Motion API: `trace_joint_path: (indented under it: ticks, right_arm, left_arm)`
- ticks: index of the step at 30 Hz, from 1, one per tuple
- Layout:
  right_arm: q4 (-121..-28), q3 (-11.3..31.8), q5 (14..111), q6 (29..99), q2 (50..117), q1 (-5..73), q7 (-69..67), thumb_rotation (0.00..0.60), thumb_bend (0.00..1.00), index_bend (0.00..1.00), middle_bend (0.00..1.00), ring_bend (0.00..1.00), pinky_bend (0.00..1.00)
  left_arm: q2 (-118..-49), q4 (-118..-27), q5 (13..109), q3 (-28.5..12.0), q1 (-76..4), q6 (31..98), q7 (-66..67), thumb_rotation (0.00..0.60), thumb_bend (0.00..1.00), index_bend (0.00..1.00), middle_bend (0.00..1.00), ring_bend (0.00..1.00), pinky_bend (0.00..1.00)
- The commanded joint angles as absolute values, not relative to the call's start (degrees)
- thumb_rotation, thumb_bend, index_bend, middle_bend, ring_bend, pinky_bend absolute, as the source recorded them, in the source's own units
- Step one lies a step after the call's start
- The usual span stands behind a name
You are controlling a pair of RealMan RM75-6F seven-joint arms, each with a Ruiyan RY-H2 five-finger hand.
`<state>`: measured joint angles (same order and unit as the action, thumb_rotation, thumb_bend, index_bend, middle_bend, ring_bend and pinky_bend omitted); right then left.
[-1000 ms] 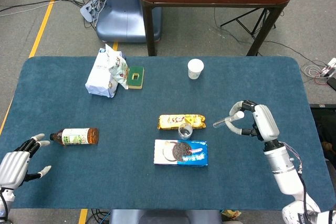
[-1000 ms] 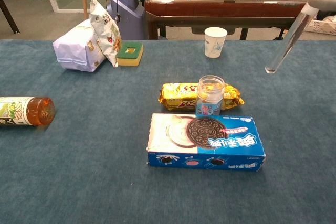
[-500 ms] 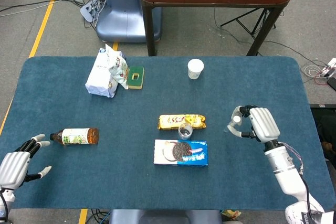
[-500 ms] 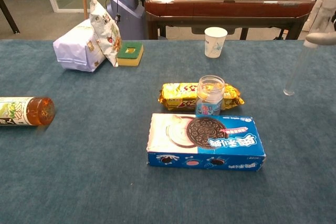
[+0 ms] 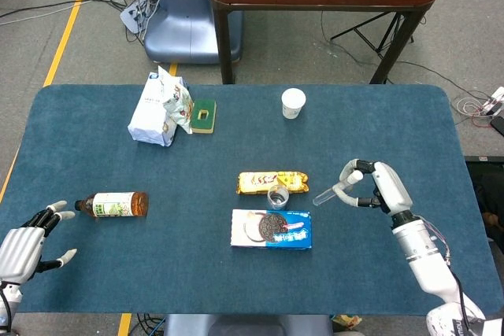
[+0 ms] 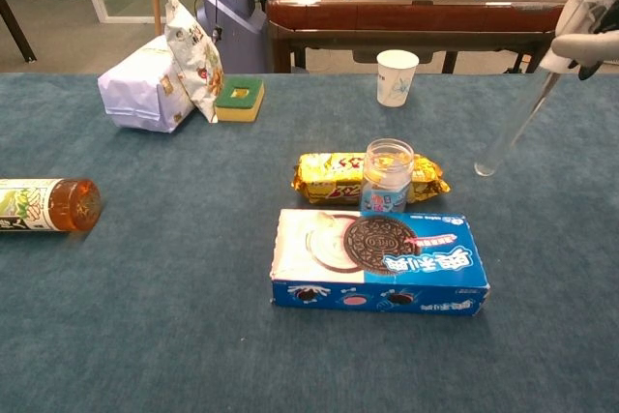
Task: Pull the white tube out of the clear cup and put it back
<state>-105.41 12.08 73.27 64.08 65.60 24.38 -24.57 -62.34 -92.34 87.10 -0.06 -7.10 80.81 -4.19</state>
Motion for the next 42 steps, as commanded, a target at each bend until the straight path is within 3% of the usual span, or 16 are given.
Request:
trace_joint_path:
  ticks: [1,6,10,21,25,35,42]
  right_arm:
    - [-104.7,11.2,75.3,61.8,63.7,24.6,-19.0,0.6,0.51,0.72,0.67,0.47,0.45]
    - [-106.1,9.7,69.1,60.0,62.7,26.4,-2.0,0.6,0.52,0.72,0.67,0.47,0.45]
    - [-107.9,9.8,65.7,60.2,63.2,27.4,4.1,0.6,0.52,0.72,0.67,0.47,0.45]
    - [-105.0,13.0,75.6,66.0,67.4,24.5,-19.2,0.6,0.52,0.72,0.67,0.47,0.45]
    - [-103.6,13.1,77.7,67.9,67.9,24.0,-21.1,0.6,0.52,0.72,0.68,0.48,0.45]
    - [-104.8,11.5,65.1,66.8,67.0,25.6,6.6,0.6,0.53,0.73,0.7,0.49,0.45]
    - [-105.6,11.4,64.2,67.2,68.4,25.9,8.9,0.6,0.53,0.73,0.7,0.49,0.45]
  left_arm:
    - [-62.3,-92.3,87.1,-0.1,-7.1,80.8,-4.2,0.6,0.21,0.28,0.15,0.2,0.39]
    - [-62.3,-92.4,87.2,0.0,-7.1,80.8,-4.2,0.6,0.21,0.28,0.15,0.2,0.39]
    - [-62.3,-92.4,87.0,-0.1,-7.1,80.8,-4.3,0.6,0.21,0.28,0.15,0.2,0.39]
    - [-62.2,-92.3,87.2,-0.1,-7.0,81.0,-4.6,0.6,0.21,0.28,0.15,0.2,0.39]
    - [-62.2,-92.3,87.2,0.0,-7.0,81.0,-4.4,0.6,0.21,0.28,0.16,0.2,0.39]
    - [-62.3,-92.5,87.0,0.0,-7.1,80.9,-3.9,0.6,0.21,0.28,0.16,0.2,0.39]
    - [-62.2,-92.5,86.9,-0.1,-7.0,80.9,-4.0,0.6,0.21,0.28,0.15,0.2,0.39]
